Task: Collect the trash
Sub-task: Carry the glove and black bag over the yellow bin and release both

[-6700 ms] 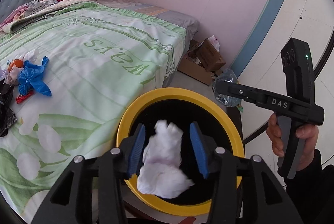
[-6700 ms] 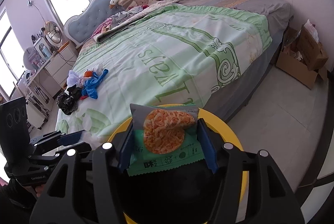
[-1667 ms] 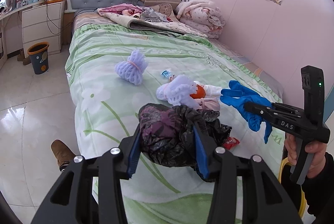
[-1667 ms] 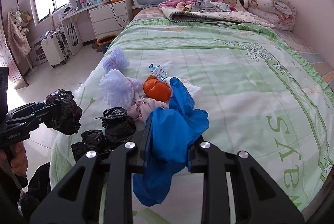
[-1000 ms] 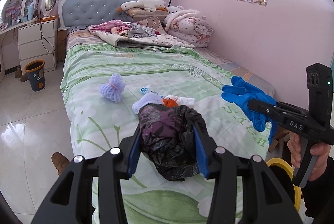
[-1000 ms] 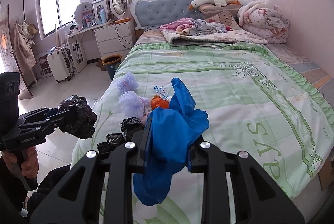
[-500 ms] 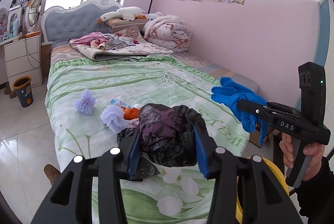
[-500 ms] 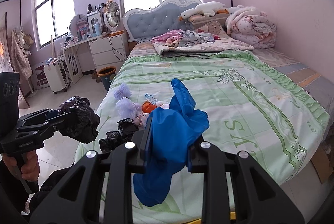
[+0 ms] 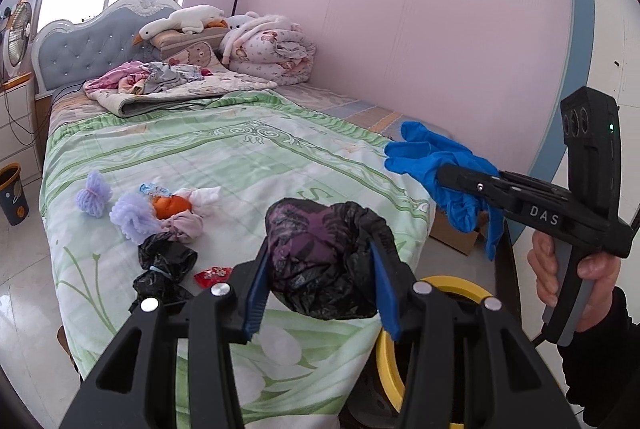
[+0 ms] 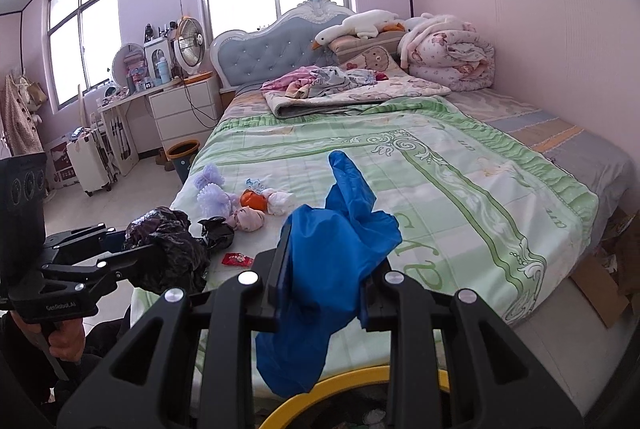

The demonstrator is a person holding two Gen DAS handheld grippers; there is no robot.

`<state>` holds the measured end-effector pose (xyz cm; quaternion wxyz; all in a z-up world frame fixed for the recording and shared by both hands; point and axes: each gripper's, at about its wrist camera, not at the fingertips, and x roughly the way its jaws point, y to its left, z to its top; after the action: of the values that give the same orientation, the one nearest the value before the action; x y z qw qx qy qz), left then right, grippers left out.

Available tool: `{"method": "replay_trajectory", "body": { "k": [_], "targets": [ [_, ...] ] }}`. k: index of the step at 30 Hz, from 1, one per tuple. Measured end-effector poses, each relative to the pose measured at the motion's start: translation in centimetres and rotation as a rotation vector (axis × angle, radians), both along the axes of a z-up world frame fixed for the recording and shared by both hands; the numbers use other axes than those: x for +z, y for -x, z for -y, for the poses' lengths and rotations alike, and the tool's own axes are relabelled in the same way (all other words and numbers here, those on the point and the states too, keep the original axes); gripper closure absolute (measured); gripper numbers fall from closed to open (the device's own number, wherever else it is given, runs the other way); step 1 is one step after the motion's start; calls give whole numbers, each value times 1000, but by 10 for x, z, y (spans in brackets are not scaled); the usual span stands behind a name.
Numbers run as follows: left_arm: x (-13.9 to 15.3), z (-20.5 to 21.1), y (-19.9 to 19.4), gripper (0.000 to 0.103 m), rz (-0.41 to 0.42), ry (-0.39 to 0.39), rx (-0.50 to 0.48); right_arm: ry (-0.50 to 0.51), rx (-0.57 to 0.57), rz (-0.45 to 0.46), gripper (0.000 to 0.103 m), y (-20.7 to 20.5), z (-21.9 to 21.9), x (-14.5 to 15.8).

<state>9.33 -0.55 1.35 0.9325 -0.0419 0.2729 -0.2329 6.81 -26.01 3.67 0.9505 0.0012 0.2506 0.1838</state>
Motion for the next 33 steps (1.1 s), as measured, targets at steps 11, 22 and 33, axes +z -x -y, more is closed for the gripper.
{"method": "replay_trajectory", "body": {
  "k": [11,22,33],
  "targets": [
    [-17,54,8,60,-48,-24,-134,-7,-79,-38,78,25,41,-12],
    [-44,97,19,60,-123,-78,-259,7,-126,-137,78,54,75,-39],
    [-66,126,27,60,-212,-88,-330,-3,-135,-195,75,67,97,-64]
  ]
}}
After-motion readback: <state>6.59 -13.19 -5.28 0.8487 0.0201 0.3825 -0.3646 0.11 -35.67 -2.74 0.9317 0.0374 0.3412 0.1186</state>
